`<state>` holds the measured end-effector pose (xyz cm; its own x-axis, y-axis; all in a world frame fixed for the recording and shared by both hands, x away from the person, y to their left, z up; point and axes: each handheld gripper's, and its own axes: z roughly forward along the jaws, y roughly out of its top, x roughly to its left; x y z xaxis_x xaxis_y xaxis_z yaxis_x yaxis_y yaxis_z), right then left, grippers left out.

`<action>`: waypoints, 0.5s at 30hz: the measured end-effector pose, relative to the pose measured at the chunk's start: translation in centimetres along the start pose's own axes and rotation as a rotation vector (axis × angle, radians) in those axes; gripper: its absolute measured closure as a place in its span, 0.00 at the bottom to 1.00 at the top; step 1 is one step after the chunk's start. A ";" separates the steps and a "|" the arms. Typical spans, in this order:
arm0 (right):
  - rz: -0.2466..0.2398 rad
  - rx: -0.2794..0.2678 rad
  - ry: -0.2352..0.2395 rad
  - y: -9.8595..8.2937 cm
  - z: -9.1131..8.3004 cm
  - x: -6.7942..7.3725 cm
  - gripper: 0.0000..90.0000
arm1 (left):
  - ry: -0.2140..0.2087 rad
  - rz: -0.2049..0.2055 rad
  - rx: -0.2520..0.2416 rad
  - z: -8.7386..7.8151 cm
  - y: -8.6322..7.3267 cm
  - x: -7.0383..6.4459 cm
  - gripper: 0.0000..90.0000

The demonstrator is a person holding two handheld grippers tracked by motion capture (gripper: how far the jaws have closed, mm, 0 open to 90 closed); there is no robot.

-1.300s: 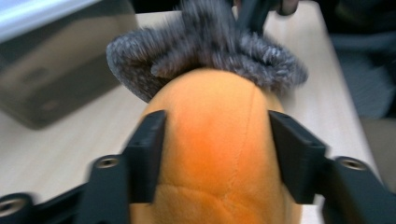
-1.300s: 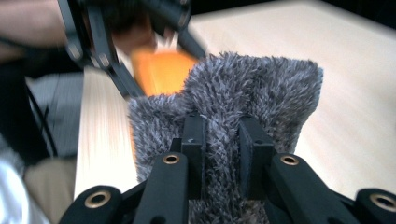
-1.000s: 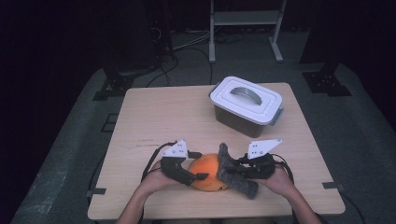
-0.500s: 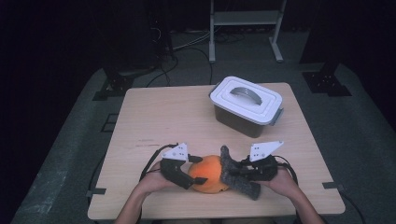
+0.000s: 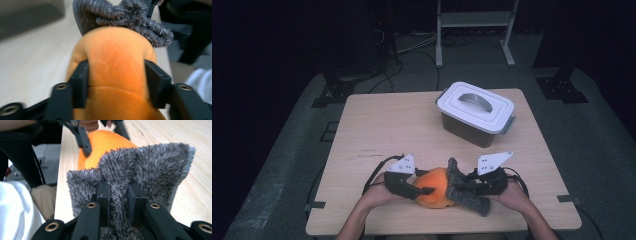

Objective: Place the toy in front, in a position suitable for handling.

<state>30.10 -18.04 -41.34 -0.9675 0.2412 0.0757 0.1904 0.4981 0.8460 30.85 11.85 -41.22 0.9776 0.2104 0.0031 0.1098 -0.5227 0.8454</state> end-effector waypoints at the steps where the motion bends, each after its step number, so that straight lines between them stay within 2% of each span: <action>1: -0.001 -0.008 -0.009 0.1 -0.2 -0.1 0.82 | 0.025 0.022 -0.025 -0.1 0.1 -0.1 0.53; 3: -0.004 -0.042 -0.046 0.5 -0.6 -0.2 0.83 | 0.069 0.066 -0.030 -0.1 0.2 -0.3 0.53; 5: 0.004 -0.098 -0.046 0.9 -1.0 -0.4 0.83 | 0.082 0.068 -0.029 0.2 0.2 -0.3 0.52; 6: 0.004 -0.107 -0.052 1.1 -1.0 -0.4 0.82 | 0.078 0.066 -0.027 0.3 0.1 -0.2 0.51; 8: 0.002 -0.090 -0.056 1.0 -0.6 -0.4 0.82 | 0.057 0.040 -0.019 0.3 0.0 0.0 0.47; 12: 0.001 -0.011 -0.059 0.1 0.7 -0.2 0.82 | -0.005 -0.023 0.010 -0.1 -0.1 0.5 0.35; 15: -0.007 0.004 -0.040 0.1 1.1 0.2 0.82 | -0.004 -0.081 -0.023 -0.4 0.0 0.7 0.23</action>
<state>30.13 -17.07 -41.85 -0.9613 0.2712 0.0487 0.1847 0.5034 0.8441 31.51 12.35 -40.97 0.9664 0.2480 -0.0678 0.1846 -0.4854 0.8546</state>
